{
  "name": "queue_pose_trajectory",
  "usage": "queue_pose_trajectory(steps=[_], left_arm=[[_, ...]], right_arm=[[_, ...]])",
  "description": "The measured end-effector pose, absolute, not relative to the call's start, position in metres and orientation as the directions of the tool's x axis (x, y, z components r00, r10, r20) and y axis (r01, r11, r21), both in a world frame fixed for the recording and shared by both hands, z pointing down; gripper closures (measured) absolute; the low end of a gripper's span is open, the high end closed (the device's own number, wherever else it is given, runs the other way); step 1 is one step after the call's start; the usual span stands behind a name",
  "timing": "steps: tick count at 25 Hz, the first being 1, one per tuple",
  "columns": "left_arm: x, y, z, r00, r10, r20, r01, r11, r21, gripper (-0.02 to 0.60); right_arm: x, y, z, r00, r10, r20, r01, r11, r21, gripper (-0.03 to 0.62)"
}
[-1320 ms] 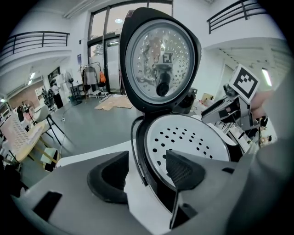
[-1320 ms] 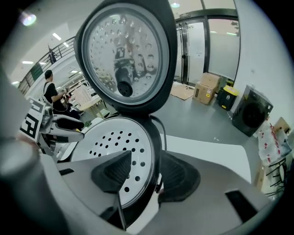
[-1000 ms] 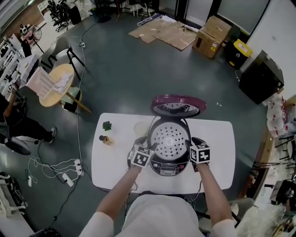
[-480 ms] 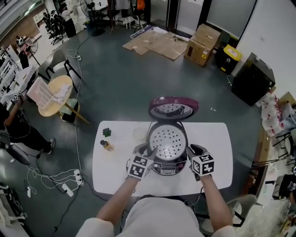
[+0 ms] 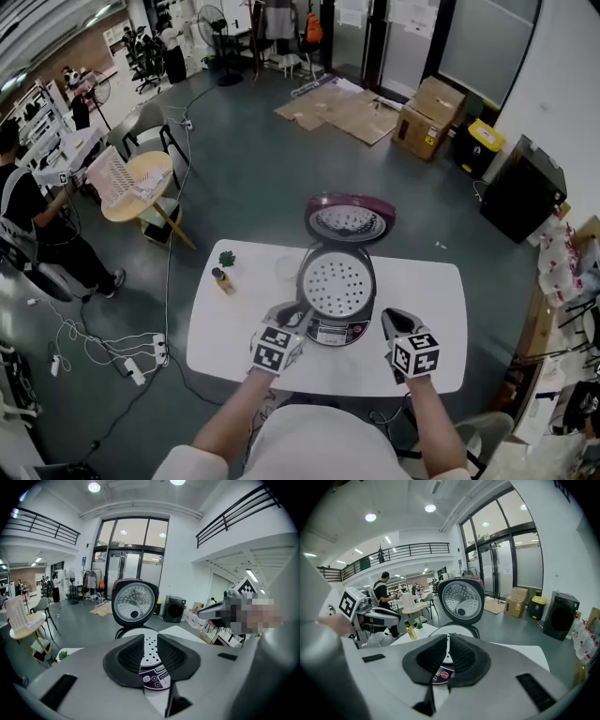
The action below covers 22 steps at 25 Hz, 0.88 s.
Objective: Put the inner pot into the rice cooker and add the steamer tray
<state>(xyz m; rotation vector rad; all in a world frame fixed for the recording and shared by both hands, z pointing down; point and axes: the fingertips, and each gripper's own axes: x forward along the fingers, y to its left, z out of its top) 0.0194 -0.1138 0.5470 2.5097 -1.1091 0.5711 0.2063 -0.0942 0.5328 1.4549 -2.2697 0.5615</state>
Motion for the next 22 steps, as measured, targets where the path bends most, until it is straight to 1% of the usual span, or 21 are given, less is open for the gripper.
queue_pose_trajectory(steps=[5, 12, 22], left_arm=[[0.029, -0.069, 0.529, 0.583, -0.668, 0.463, -0.793, -0.593, 0.143, 0.513], [0.019, -0.009, 0.516, 0.525, -0.727, 0.442, -0.841, -0.525, 0.134, 0.565], [0.01, 0.043, 0.495, 0.508, -0.766, 0.394, -0.856, -0.497, 0.138, 0.568]], right_arm=[[0.219, -0.059, 0.514, -0.43, -0.77, 0.472, -0.898, 0.418, -0.136, 0.577], [0.221, -0.008, 0.491, -0.472, -0.78, 0.411, -0.874, 0.473, -0.106, 0.582], [0.225, 0.034, 0.466, -0.488, -0.799, 0.351, -0.867, 0.491, -0.087, 0.583]])
